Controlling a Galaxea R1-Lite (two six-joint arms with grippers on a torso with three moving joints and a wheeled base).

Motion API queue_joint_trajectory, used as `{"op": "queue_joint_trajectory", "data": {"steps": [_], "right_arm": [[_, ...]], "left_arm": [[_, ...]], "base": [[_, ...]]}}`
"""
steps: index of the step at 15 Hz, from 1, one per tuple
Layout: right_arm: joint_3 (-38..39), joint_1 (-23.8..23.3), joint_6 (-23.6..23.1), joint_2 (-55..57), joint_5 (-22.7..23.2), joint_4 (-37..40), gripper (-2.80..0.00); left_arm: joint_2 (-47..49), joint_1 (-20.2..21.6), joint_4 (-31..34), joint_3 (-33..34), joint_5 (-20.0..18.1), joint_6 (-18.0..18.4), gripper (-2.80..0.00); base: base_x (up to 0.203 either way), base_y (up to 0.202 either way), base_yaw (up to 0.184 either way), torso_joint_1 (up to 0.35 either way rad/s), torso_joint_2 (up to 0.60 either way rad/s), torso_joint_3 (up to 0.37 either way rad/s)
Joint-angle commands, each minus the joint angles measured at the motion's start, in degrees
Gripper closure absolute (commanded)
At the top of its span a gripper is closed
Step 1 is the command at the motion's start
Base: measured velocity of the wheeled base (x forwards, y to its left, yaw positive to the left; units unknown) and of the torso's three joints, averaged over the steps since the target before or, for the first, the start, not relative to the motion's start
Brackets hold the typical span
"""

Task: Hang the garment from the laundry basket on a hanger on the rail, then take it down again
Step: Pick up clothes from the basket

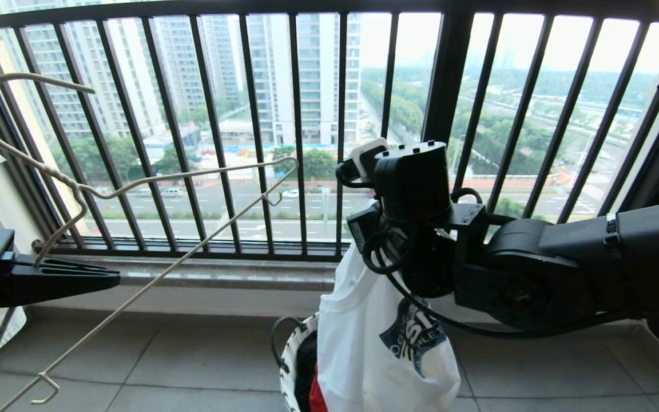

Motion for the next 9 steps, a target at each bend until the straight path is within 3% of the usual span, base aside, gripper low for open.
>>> {"op": "queue_joint_trajectory", "data": {"steps": [1,4,9], "right_arm": [[-0.87,-0.88,0.06,-0.02,-0.05,-0.14,0.00],[-1.48,-1.06,0.16,-0.63,0.16,-0.14,0.00],[-4.03,-1.06,3.14,-0.72,1.65,0.21,0.00]], "left_arm": [[2.33,-4.36,0.24,0.80,2.97,0.21,0.00],[6.19,-7.40,0.01,1.72,8.23,0.45,0.00],[6.64,-11.94,0.02,3.96,8.62,1.52,0.00]], "base": [[0.000,0.000,0.000,0.000,0.00,0.000],[0.000,0.000,0.000,0.000,0.00,0.000],[0.000,0.000,0.000,0.000,0.00,0.000]]}}
